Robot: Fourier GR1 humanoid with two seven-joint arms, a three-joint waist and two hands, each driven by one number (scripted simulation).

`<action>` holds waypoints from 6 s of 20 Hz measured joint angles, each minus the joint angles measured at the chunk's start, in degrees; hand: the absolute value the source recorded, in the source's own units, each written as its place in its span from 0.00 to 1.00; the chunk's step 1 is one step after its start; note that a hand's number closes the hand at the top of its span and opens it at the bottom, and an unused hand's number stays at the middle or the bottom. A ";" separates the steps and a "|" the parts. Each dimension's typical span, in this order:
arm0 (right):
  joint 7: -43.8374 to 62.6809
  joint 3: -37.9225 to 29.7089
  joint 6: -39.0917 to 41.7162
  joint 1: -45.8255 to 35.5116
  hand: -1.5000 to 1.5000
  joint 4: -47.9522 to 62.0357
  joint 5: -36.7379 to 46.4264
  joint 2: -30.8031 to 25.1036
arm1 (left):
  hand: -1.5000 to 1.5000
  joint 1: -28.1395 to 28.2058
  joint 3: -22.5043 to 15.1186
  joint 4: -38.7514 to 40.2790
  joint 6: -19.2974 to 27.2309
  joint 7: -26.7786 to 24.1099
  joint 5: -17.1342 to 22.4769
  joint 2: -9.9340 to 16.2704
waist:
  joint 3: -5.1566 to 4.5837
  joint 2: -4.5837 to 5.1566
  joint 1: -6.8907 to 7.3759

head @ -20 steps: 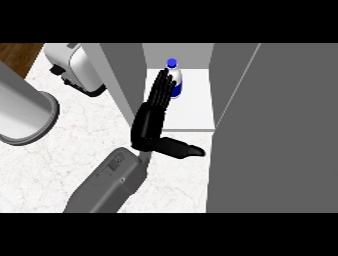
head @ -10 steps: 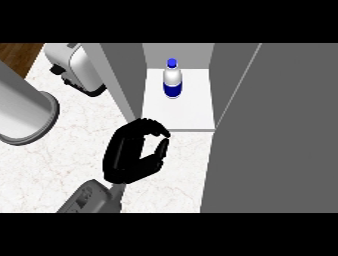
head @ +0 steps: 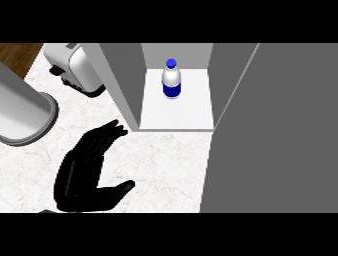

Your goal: Pick up the bottled water, place it into the cabinet and close the cabinet

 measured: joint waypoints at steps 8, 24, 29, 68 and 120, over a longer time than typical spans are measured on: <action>2.86 6.99 0.26 -2.18 1.00 -0.31 1.09 -3.93 | 0.00 9.28 5.44 -7.05 -4.52 -0.46 6.02 5.83 | -0.22 -0.20 0.68; 9.43 12.54 -5.86 -10.55 1.00 0.00 1.37 -4.44 | 0.00 18.06 14.97 -10.91 -14.96 -0.40 14.14 15.16 | -0.70 0.57 4.02; 11.01 12.71 -5.95 -13.15 1.00 0.23 0.56 -4.25 | 0.00 19.40 16.97 -11.49 -18.15 -0.10 15.94 17.46 | -0.69 1.22 6.15; 20.49 9.85 2.85 -35.97 1.00 0.83 -2.39 -9.06 | 0.00 18.76 22.22 -9.96 -27.59 2.16 20.13 24.21 | -1.73 3.20 13.23; 48.04 -9.24 -27.23 -96.58 1.00 55.82 -5.46 20.58 | 0.00 16.79 24.92 -4.41 -31.69 2.70 22.77 24.43 | 0.03 2.85 12.04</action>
